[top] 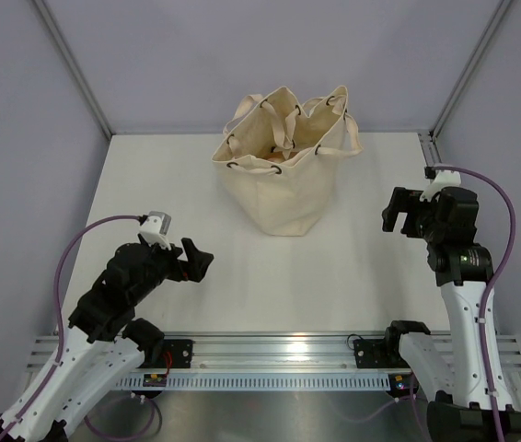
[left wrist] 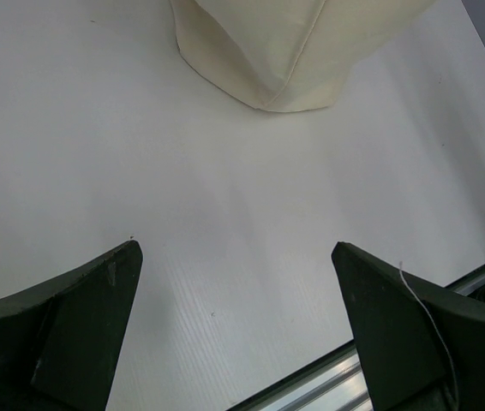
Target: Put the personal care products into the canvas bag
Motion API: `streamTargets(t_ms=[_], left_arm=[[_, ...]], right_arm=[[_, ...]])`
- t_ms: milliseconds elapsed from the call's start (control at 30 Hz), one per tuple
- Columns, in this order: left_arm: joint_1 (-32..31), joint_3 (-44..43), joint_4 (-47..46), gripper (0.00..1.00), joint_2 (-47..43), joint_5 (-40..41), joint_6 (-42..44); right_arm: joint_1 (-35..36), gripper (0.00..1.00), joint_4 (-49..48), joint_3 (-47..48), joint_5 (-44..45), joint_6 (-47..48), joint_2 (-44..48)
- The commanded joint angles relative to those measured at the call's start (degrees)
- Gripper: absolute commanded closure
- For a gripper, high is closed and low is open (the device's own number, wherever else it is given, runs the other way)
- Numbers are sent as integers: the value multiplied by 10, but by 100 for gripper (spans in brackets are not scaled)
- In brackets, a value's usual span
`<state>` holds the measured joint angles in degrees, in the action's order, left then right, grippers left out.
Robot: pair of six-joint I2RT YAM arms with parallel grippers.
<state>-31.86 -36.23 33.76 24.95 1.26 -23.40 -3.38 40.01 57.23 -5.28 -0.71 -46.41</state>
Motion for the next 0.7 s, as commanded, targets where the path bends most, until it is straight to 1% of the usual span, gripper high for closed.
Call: streamTargets(t_ms=[0,133,367,600,667], left_arm=[[1,2,-26,1,2,0,11],[1,0,-22,1,2,6,13],[1,7,-25,1,-18,18,11],[1,5,-20,1,-23,16,12],[1,5,-22,1,-24,17,12]], right_arm=[[-1,0,-50,-18,32,-34,10],[-1,1,-63,-34,47,-48,15],[-1,0,-81,-56,44,-45,33],[-1,1,-85,-59,63,-32,29],[-1,1,-85,-61,59,-12,27]])
